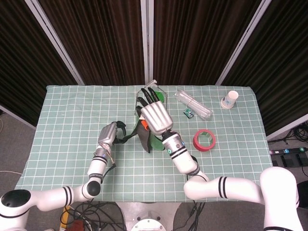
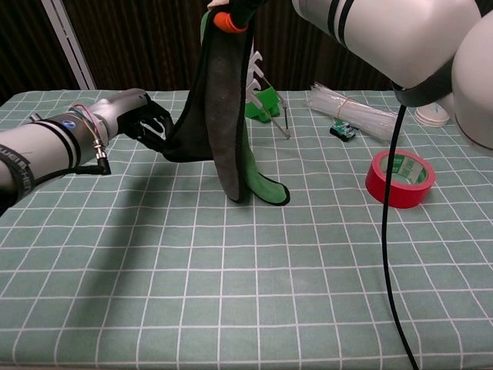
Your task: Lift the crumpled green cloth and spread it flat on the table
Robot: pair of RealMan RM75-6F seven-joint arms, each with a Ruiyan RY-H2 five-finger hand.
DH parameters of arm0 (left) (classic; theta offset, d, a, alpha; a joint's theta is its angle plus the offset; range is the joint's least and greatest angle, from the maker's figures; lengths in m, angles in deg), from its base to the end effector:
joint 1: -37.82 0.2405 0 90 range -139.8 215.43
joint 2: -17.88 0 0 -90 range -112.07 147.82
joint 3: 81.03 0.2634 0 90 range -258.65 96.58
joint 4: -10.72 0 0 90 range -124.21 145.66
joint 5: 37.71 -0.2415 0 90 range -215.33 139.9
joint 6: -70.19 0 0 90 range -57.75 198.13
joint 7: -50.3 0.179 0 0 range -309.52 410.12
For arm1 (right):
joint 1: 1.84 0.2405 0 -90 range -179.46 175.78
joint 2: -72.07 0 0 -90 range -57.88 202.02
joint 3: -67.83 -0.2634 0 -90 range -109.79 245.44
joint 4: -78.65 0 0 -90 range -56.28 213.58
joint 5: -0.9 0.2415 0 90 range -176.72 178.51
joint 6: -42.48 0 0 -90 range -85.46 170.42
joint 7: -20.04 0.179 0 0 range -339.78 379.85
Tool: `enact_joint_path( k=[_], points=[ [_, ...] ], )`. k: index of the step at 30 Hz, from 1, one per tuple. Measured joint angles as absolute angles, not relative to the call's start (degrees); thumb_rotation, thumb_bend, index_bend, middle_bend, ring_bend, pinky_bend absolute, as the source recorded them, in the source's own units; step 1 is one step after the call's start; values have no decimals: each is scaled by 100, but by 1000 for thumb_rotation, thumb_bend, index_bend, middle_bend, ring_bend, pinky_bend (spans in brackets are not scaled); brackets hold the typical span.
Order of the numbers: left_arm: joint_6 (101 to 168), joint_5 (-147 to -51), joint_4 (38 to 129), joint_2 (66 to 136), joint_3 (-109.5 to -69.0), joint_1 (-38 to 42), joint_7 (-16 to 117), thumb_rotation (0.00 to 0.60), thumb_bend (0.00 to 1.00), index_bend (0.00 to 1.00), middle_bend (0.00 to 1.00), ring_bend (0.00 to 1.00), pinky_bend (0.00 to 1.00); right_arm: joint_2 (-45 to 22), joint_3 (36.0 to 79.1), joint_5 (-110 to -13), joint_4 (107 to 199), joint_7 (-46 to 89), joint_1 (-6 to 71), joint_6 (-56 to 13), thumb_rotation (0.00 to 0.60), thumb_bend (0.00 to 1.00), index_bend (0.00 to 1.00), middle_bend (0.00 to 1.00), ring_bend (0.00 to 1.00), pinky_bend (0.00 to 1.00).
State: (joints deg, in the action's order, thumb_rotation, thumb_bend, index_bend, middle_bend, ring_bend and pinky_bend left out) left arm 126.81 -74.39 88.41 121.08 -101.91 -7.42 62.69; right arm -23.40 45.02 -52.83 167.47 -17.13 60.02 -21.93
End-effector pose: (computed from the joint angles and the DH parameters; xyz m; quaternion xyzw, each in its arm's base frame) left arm -0.1328 0.4076 -0.1109 -0.5291 -0.6334 -0.4061 0.3924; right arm 0.0534 -0.4150 -0.0348 0.7137 -0.2632 0.4948 0.4202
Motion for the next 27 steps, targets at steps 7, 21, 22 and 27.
enact_joint_path(
  k=[7, 21, 22, 27],
  points=[
    [12762, -7879, 8894, 12039, -10172, -591, 5986, 600, 519, 725, 386, 224, 327, -2139, 4498, -5277, 16891, -1509, 5879, -2205, 600, 657, 733, 254, 0, 0],
    [13152, -8685, 9036, 11220, -10507, -442, 5757, 600, 515, 734, 392, 224, 328, -1643, 4256, -5275, 16910, -659, 5701, -1984, 600, 659, 740, 261, 0, 0],
    [13161, -8677, 8956, 11207, -10560, -478, 5776, 600, 515, 734, 392, 224, 327, -1664, 4238, -5284, 16825, -609, 5732, -1957, 600, 659, 741, 264, 1, 0],
    [13254, -8650, 8396, 11206, -10792, -678, 5881, 600, 515, 734, 392, 224, 328, -1840, 4150, -5434, 16221, -186, 5910, -1786, 600, 658, 743, 274, 8, 0]
  ],
)
